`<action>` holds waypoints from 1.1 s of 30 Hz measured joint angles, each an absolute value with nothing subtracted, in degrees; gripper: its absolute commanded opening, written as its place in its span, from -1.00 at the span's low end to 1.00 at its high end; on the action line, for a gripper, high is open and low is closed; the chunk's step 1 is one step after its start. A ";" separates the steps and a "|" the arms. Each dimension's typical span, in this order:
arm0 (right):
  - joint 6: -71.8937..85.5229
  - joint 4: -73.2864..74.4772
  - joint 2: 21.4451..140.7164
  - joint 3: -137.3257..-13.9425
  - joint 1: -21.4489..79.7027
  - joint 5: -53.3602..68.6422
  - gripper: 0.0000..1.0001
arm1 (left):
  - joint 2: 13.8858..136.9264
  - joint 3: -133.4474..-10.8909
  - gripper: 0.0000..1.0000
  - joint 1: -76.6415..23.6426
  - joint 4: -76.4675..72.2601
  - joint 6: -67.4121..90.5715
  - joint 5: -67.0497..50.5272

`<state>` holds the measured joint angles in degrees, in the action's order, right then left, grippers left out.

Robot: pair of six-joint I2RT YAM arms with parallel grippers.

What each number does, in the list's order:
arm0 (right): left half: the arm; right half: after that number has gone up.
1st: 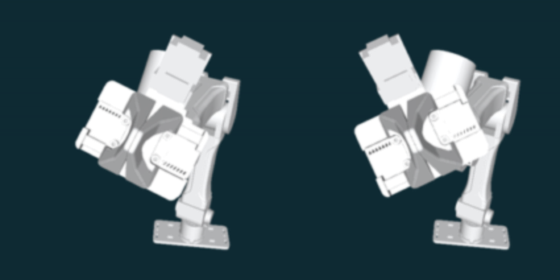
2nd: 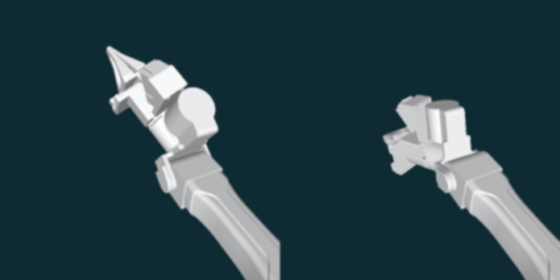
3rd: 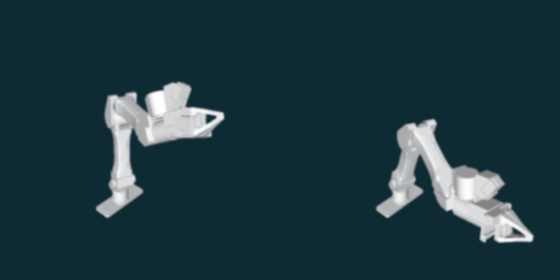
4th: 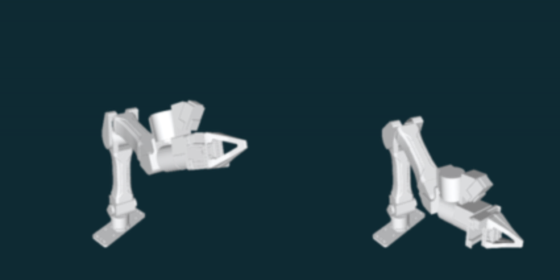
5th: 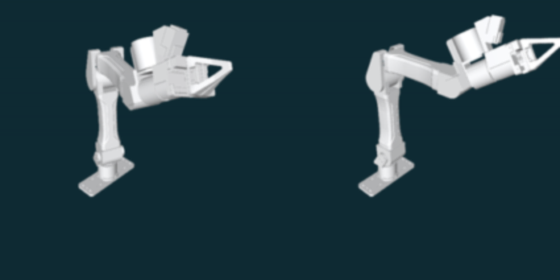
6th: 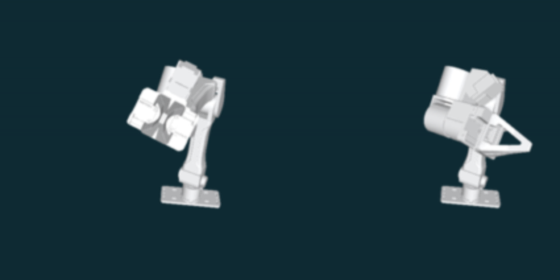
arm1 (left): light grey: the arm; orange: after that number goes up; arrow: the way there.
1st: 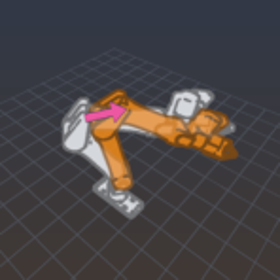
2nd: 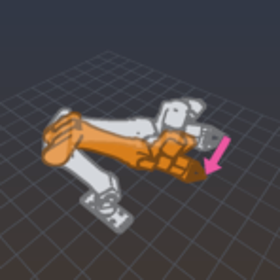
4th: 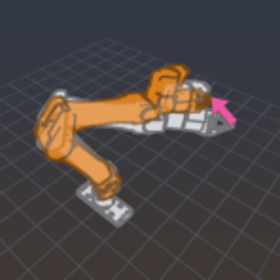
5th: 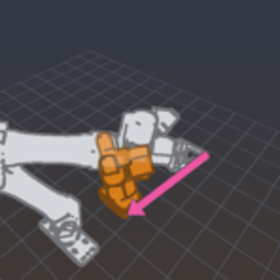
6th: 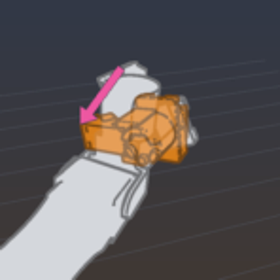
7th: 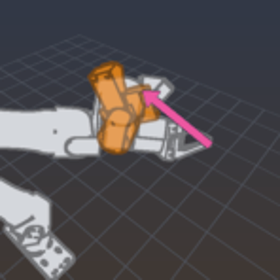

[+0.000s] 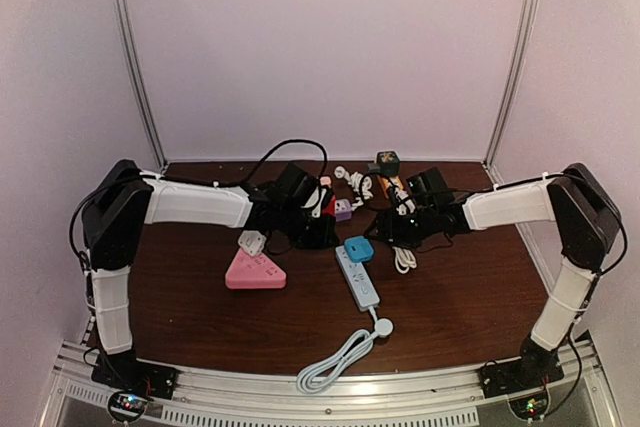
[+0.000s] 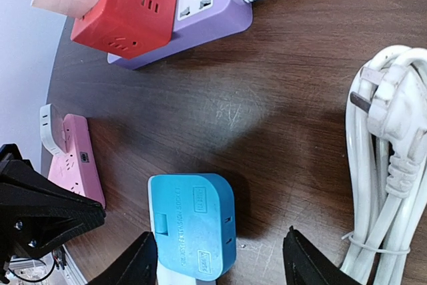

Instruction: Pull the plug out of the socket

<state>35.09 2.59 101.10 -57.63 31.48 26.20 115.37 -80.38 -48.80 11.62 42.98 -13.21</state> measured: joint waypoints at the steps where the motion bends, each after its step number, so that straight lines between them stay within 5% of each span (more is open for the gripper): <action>1: 35.38 2.11 101.36 -57.39 31.48 26.46 0.31 | 115.66 -80.38 -1.00 -48.80 11.49 43.00 -13.45; 22: 41.32 -8.29 105.56 -53.82 34.06 30.11 0.24 | 121.16 -80.38 -1.00 -48.86 7.07 43.03 -16.78; 33: 43.92 -10.26 105.30 -53.06 34.15 31.75 -0.14 | 121.62 -80.38 -1.00 -48.86 6.15 43.05 -16.91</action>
<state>43.92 -10.26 105.30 -53.06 34.15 31.75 121.62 -80.38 -48.86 6.15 43.05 -16.91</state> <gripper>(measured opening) 0.483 0.006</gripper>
